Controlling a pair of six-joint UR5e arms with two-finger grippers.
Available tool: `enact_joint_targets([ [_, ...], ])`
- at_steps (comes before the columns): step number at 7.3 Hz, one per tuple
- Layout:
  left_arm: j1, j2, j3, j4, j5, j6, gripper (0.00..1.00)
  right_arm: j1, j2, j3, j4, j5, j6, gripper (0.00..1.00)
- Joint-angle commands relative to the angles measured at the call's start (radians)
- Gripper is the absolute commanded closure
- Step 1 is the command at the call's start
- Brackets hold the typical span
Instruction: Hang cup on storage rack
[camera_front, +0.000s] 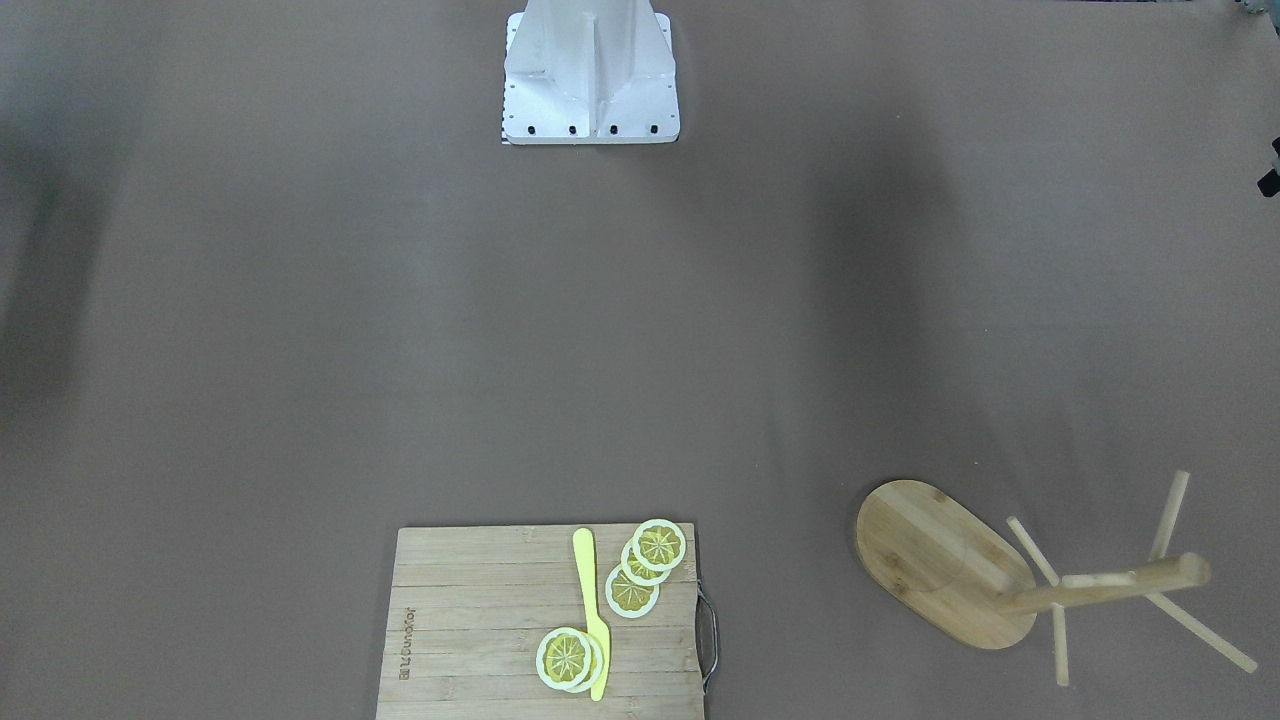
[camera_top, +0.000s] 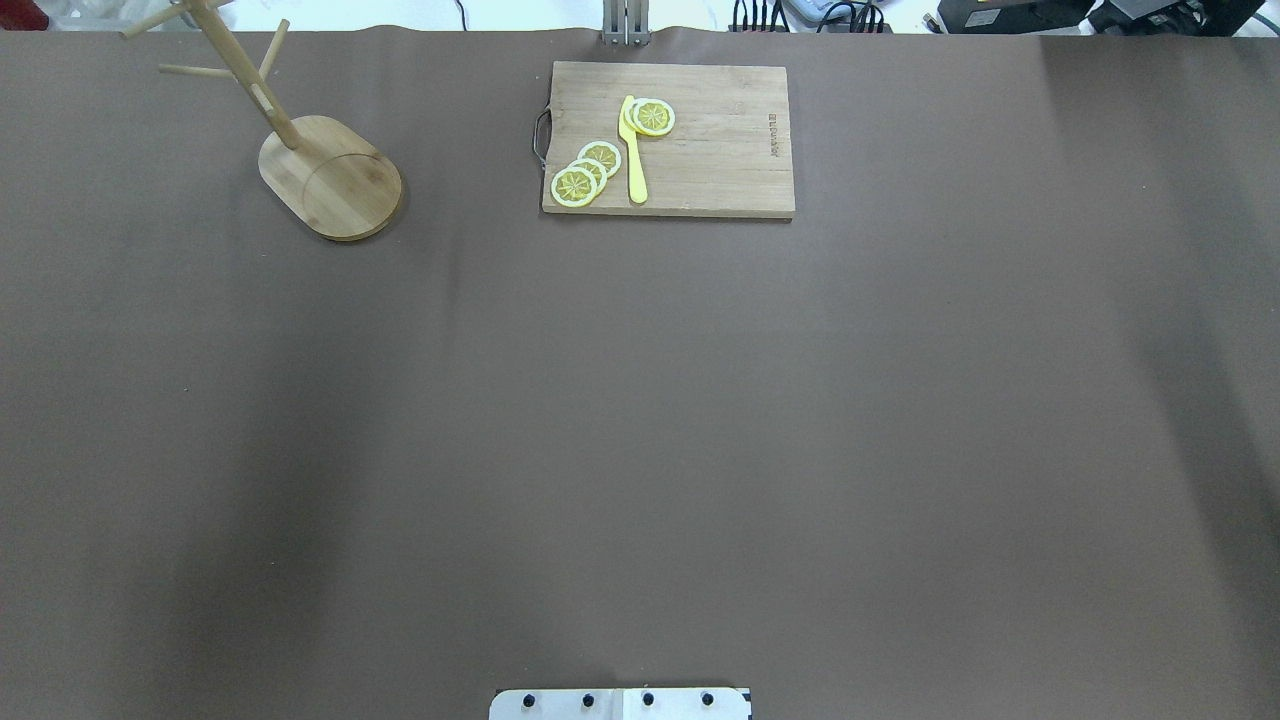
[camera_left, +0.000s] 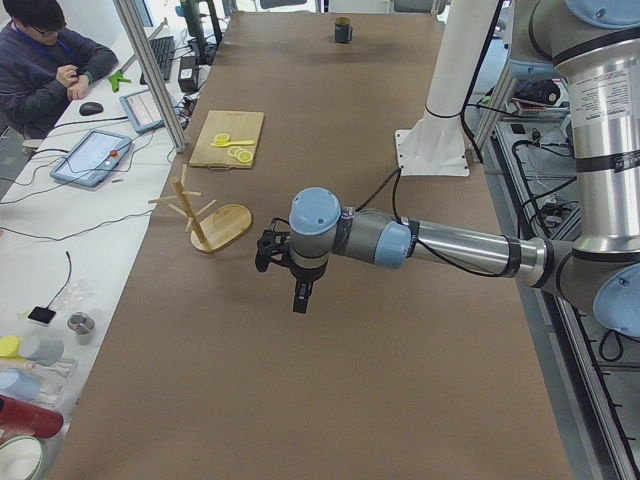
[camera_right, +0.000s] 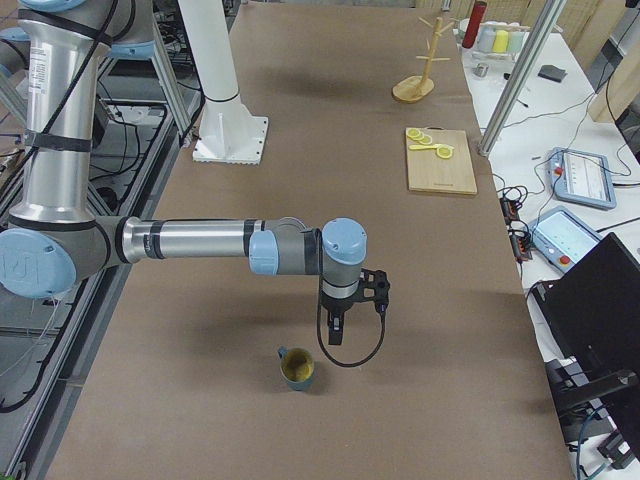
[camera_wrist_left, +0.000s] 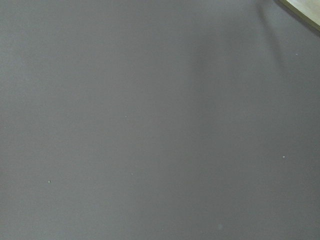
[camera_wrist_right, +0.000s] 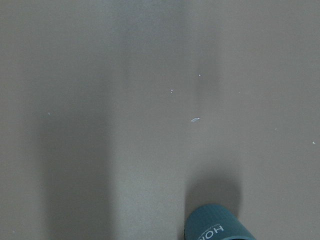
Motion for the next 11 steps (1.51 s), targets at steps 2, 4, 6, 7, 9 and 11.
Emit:
enact_joint_targets([
  [2, 0.000, 0.000, -0.002, -0.002, -0.002, 0.000, 0.01, 0.000, -0.001, 0.003, 0.000, 0.001, 0.000, 0.00],
  [4, 0.000, 0.000, -0.004, -0.003, -0.002, 0.001, 0.01, 0.000, 0.000, 0.034, 0.000, 0.003, 0.000, 0.00],
  [6, 0.000, -0.002, -0.001, -0.033, -0.002, 0.002, 0.01, 0.000, 0.002, 0.056, 0.000, 0.000, 0.000, 0.00],
  [7, 0.000, -0.002, -0.007, -0.066, -0.003, 0.000, 0.01, 0.000, 0.014, 0.071, 0.000, 0.000, 0.008, 0.00],
  [9, 0.002, -0.017, 0.008, -0.214, -0.005, -0.006, 0.01, 0.001, 0.037, 0.099, 0.000, -0.015, 0.012, 0.00],
  [11, 0.003, -0.096, 0.187, -0.430, -0.002, -0.006, 0.01, 0.002, 0.010, 0.102, -0.002, -0.008, 0.003, 0.00],
])
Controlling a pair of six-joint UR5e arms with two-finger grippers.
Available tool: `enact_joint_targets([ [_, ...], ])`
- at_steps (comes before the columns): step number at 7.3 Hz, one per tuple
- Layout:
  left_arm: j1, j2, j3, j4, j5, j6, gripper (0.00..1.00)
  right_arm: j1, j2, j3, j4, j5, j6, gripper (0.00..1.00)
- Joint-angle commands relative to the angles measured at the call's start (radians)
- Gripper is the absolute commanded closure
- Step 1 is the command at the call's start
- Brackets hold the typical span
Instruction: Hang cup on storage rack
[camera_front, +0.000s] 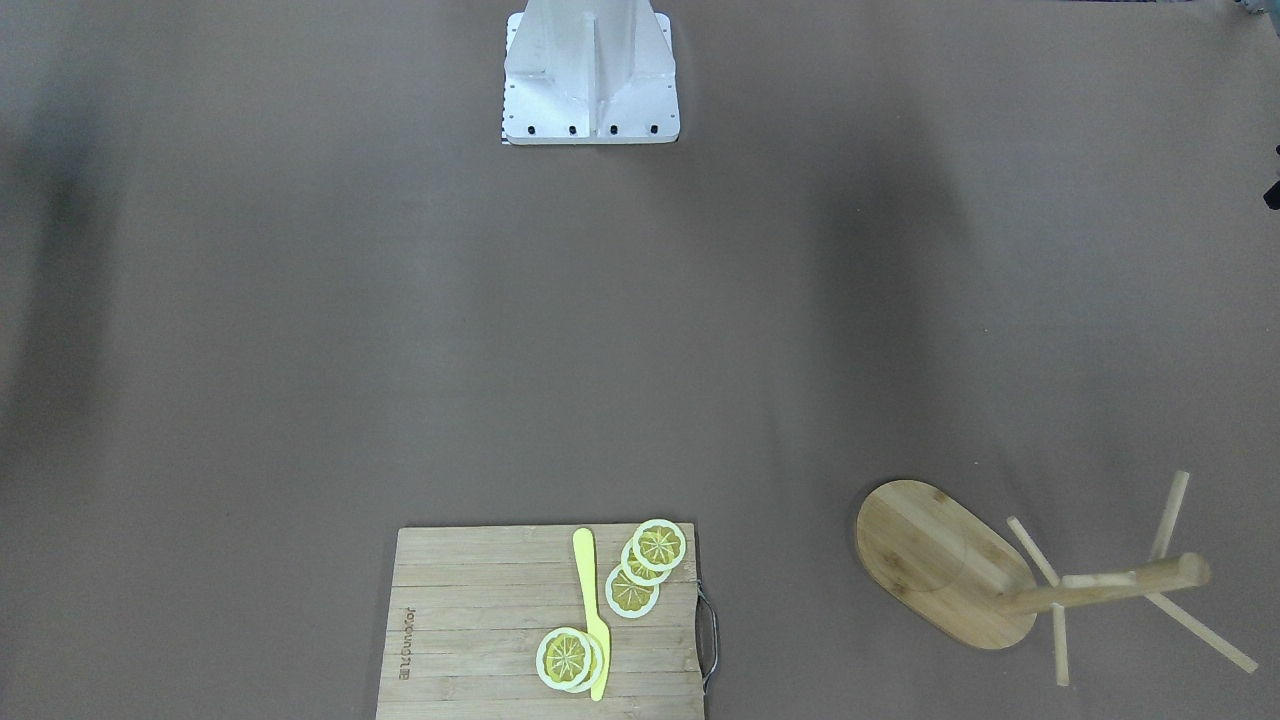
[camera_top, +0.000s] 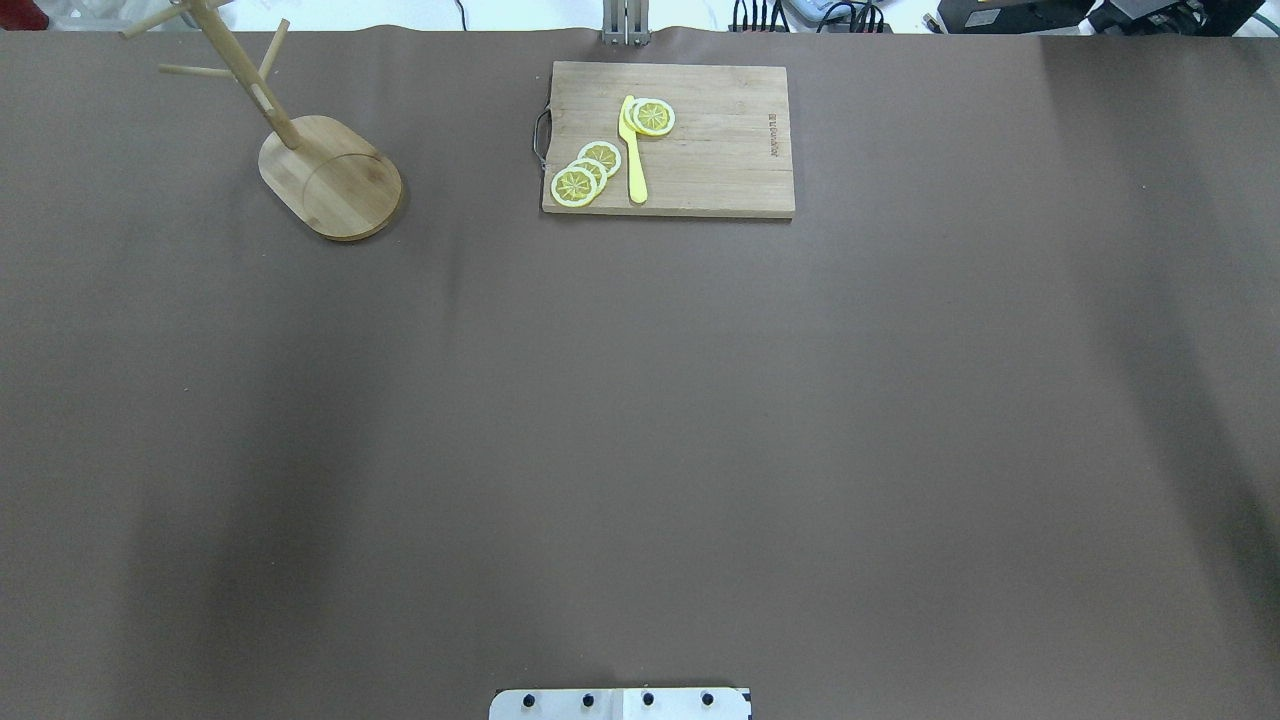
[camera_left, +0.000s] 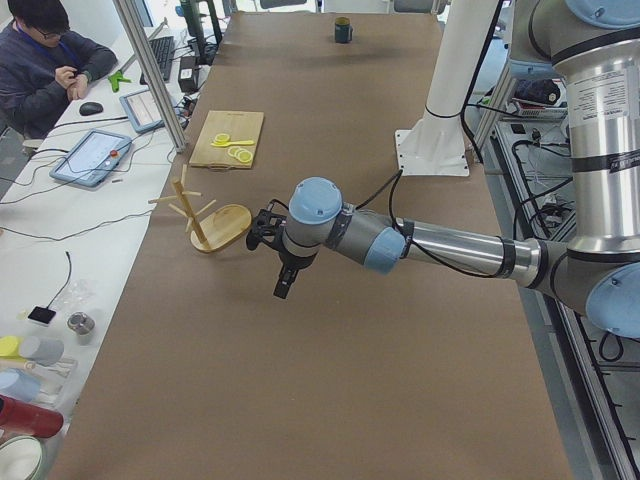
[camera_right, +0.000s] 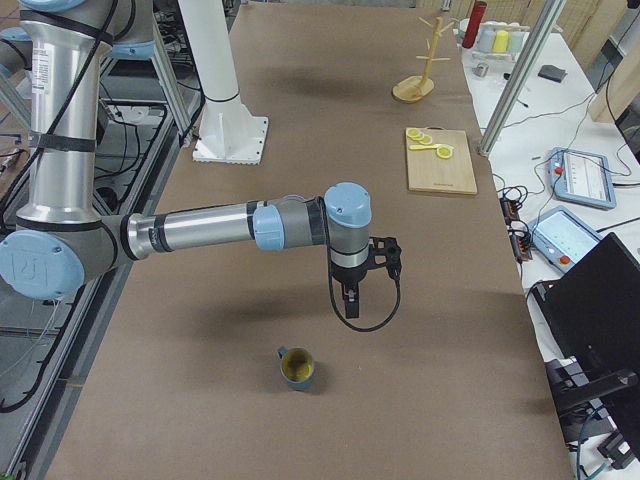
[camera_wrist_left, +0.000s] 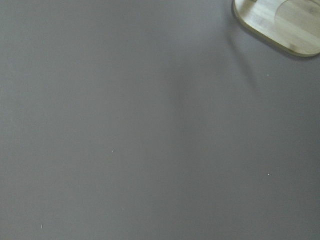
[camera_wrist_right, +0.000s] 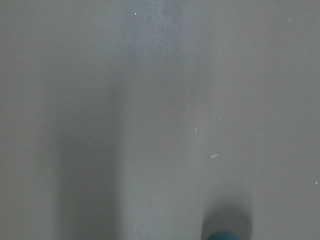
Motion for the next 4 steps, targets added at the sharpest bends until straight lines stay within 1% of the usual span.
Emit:
enact_joint_targets([
  [1, 0.001, -0.082, 0.148, -0.178, -0.001, -0.004, 0.01, 0.000, -0.059, 0.001, 0.034, 0.002, -0.008, 0.00],
  [2, 0.001, -0.110, 0.144, -0.182, -0.004, -0.003, 0.01, 0.006, -0.089, 0.002, 0.143, 0.011, -0.011, 0.00],
  [3, 0.002, -0.136, 0.148, -0.176, -0.006, -0.004, 0.01, 0.008, -0.125, -0.004, 0.169, 0.026, -0.006, 0.00],
  [4, 0.002, -0.136, 0.148, -0.182, -0.033, -0.004, 0.01, 0.008, -0.180, -0.005, 0.215, 0.032, 0.000, 0.00],
])
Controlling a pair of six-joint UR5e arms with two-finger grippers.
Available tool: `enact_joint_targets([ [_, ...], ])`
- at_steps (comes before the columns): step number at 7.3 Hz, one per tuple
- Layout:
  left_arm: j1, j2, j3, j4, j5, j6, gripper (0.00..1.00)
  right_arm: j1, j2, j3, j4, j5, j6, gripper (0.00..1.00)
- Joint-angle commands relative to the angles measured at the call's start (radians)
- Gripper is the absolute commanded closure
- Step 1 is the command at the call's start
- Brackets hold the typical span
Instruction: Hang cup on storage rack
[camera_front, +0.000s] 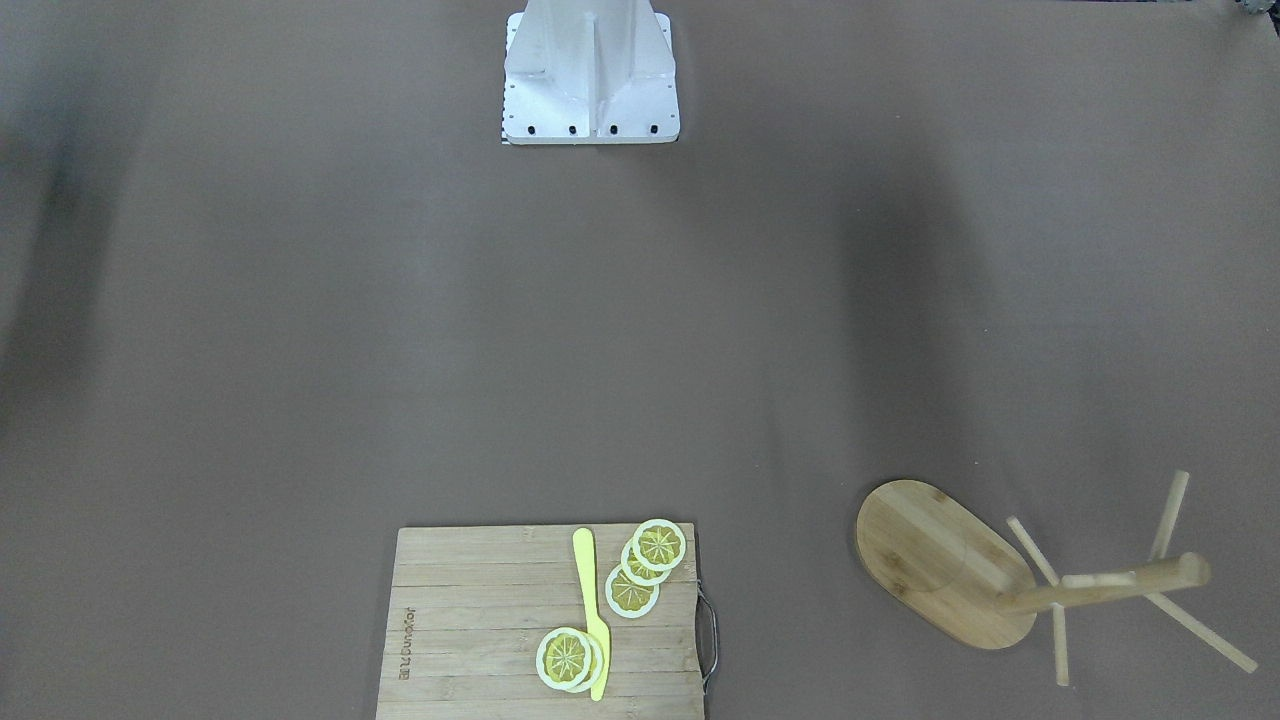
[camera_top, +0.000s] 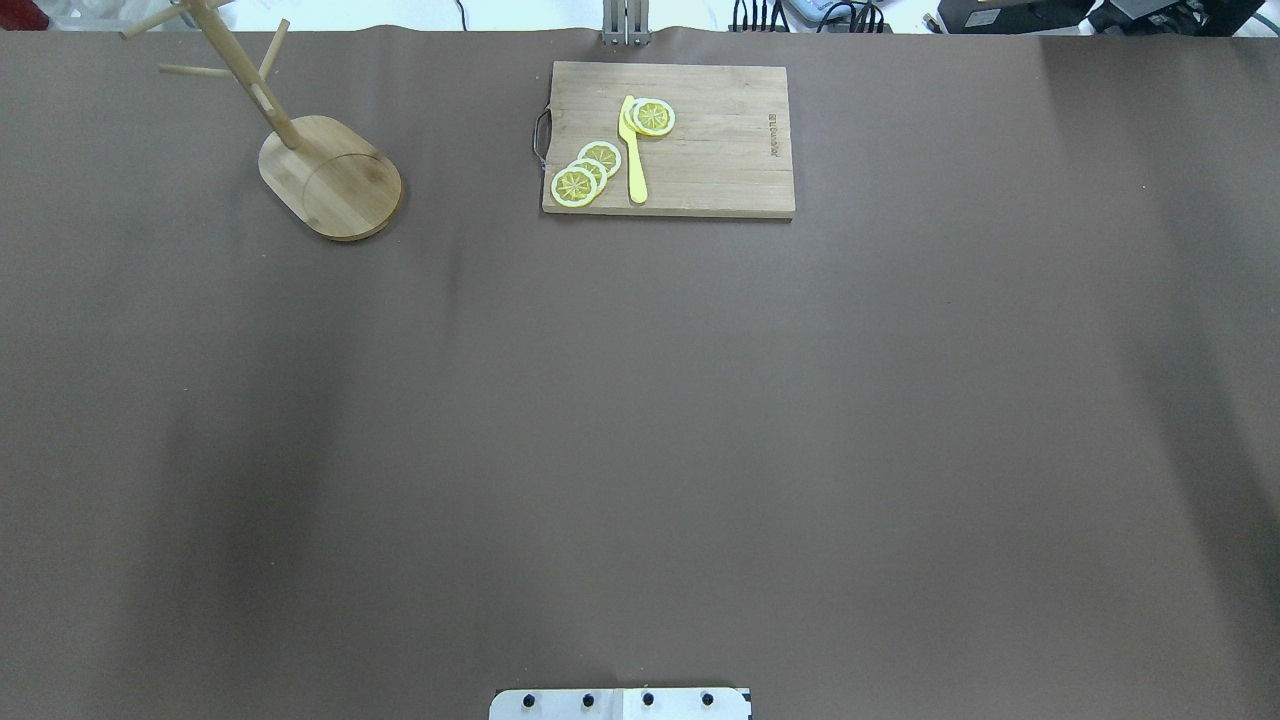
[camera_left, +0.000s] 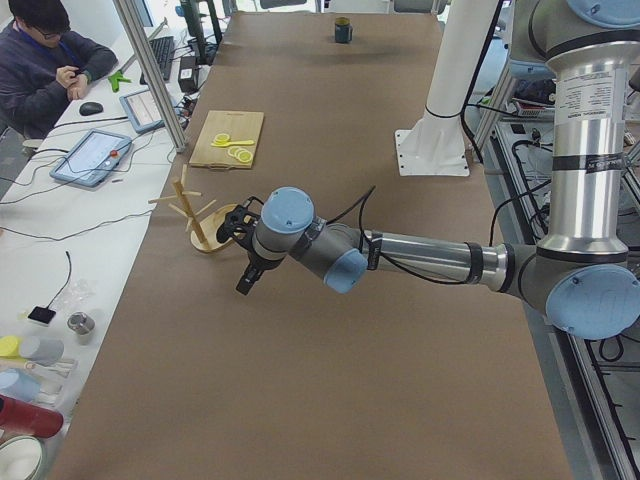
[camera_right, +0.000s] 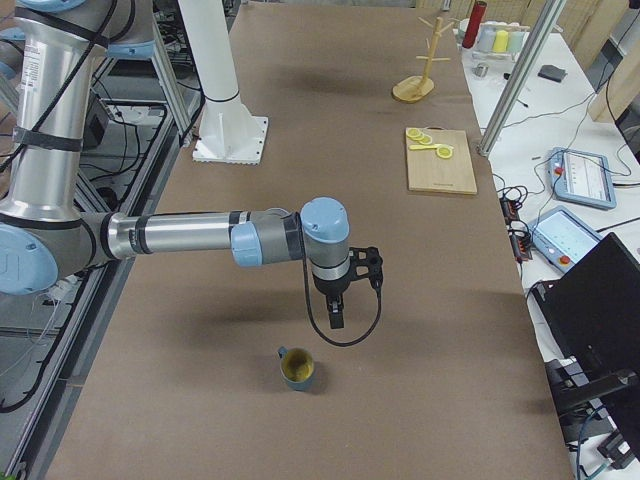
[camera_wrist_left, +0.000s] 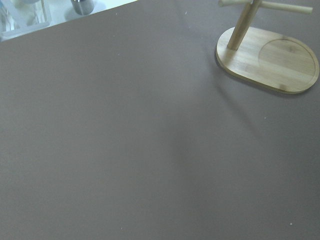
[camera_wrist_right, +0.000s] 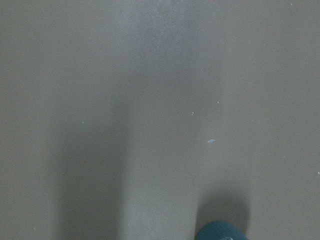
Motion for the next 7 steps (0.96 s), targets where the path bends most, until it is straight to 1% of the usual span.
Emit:
enact_joint_targets([
  [1, 0.000, -0.006, -0.013, -0.021, -0.029, 0.001, 0.01, 0.003, -0.122, -0.021, 0.134, 0.028, 0.004, 0.00],
  [2, 0.000, -0.003, -0.013, -0.030, -0.029, -0.002, 0.01, 0.015, -0.166, -0.059, 0.203, 0.035, 0.001, 0.00],
  [3, 0.000, -0.005, -0.011, -0.030, -0.028, -0.002, 0.01, 0.044, -0.188, -0.131, 0.305, 0.040, 0.001, 0.00],
  [4, 0.000, -0.003, -0.011, -0.031, -0.028, -0.002, 0.01, 0.056, -0.176, -0.237, 0.419, 0.040, -0.002, 0.00],
  [5, 0.000, -0.002, -0.013, -0.036, -0.028, 0.000, 0.01, 0.063, -0.173, -0.294, 0.482, 0.040, -0.002, 0.01],
  [7, 0.000, 0.000, -0.013, -0.038, -0.028, 0.003, 0.01, 0.063, -0.159, -0.330, 0.497, 0.042, -0.005, 0.01],
])
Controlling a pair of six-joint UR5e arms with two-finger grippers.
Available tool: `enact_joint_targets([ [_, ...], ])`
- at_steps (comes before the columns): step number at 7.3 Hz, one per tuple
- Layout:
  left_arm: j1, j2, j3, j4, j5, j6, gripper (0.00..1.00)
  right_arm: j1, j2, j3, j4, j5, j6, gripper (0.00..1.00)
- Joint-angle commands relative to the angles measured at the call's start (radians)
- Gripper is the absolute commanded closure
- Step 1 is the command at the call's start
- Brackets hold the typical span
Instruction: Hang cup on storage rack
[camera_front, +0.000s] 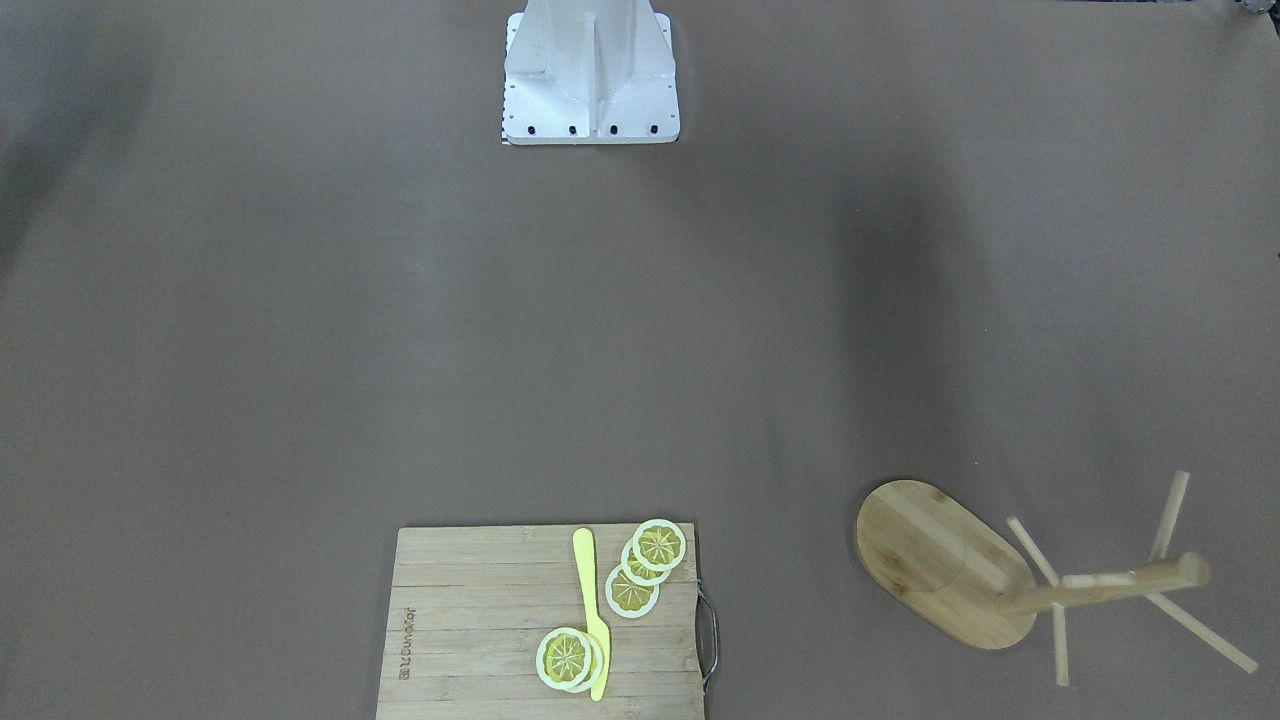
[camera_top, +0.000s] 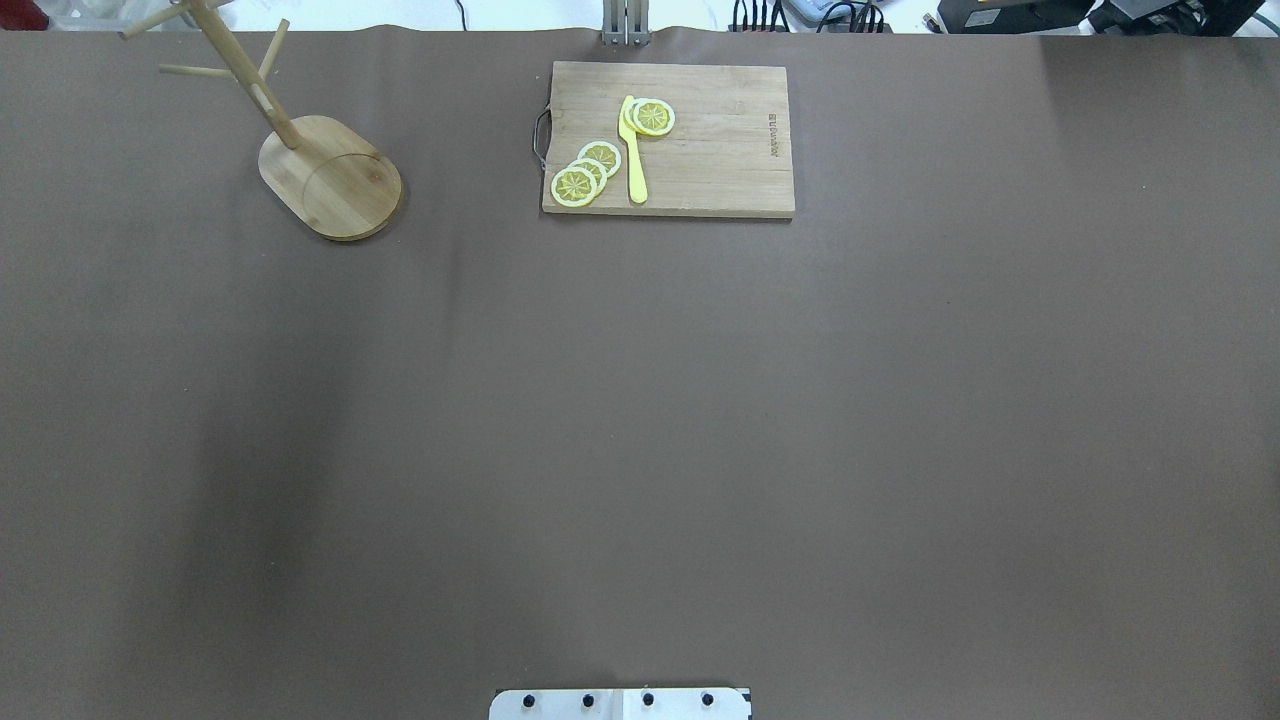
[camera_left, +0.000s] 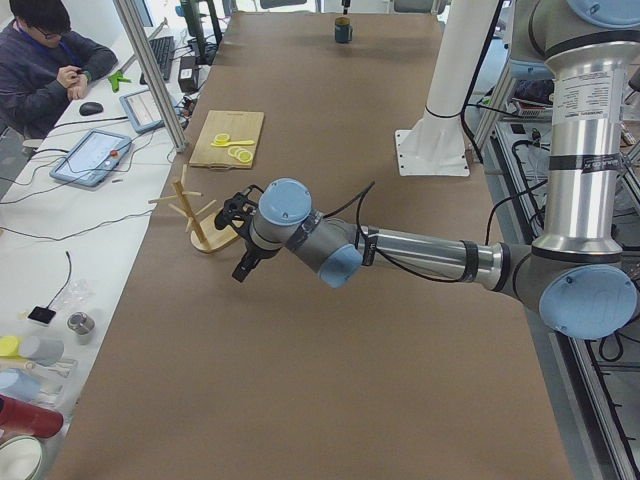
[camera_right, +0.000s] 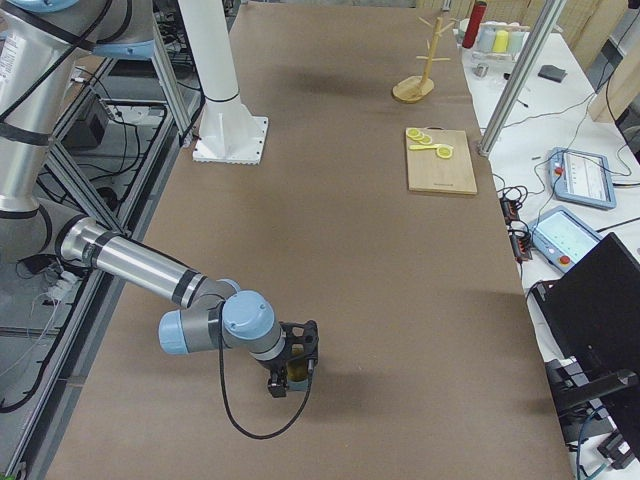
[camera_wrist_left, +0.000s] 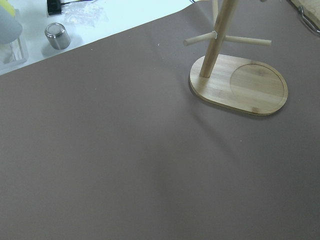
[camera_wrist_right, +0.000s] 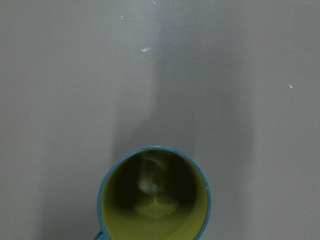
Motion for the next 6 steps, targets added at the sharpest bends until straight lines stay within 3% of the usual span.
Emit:
enact_joint_targets([
  [1, 0.000, 0.010, 0.000, -0.023, 0.000, 0.001, 0.01, 0.002, 0.017, -0.027, 0.020, 0.003, 0.009, 0.03],
  [3, 0.000, 0.032, 0.001, -0.059, 0.000, -0.001, 0.01, 0.002, 0.118, -0.121, 0.016, 0.000, 0.017, 0.06],
  [4, 0.000, 0.041, -0.002, -0.060, 0.000, -0.001, 0.01, 0.002, 0.134, -0.149, 0.017, 0.000, 0.017, 0.06],
  [6, 0.000, 0.043, 0.000, -0.066, 0.000, -0.002, 0.01, 0.003, 0.117, -0.148, 0.022, 0.016, 0.016, 0.16],
])
